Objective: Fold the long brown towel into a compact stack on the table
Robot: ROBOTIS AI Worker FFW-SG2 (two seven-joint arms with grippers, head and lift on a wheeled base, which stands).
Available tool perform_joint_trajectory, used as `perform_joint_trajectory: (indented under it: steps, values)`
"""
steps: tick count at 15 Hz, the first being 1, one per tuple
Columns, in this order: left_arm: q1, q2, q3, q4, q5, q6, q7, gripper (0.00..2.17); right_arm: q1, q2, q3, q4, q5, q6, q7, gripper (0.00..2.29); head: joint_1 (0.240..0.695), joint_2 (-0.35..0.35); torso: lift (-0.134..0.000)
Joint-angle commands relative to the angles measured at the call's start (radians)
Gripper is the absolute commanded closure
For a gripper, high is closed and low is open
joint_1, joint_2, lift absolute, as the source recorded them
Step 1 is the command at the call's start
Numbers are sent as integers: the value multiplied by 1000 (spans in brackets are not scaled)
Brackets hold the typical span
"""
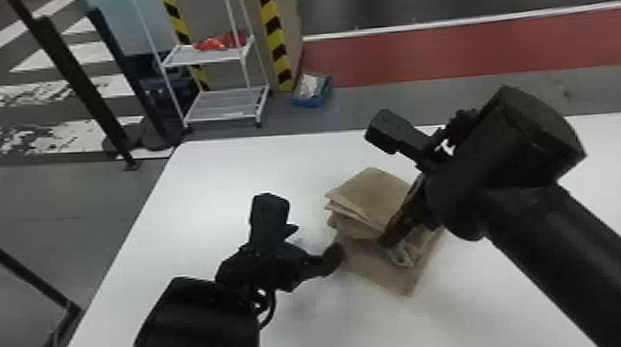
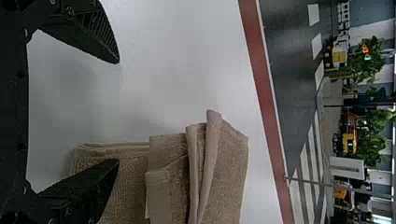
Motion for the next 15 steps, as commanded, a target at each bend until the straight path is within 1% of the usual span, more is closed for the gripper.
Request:
perform_joint_trajectory:
  steps: [1, 5, 10, 15]
  values:
    - [-1, -4, 1, 0, 0, 0, 1, 140, 9, -2, 3, -1, -1, -6, 5, 1406, 695, 207, -124]
    - [-1, -4, 1, 0, 0, 0, -1, 140, 11, -2, 2, -3, -2, -40, 5, 1406, 695, 210, -124]
    - [-1, -4, 0, 0, 0, 0, -1, 140, 12, -2, -1, -10, -11, -46, 5, 1406, 695, 214, -124]
    - [-3, -4, 3, 0, 0, 0, 1, 140, 11, -5, -1, -15, -1, -74, 5, 1409, 695, 217, -124]
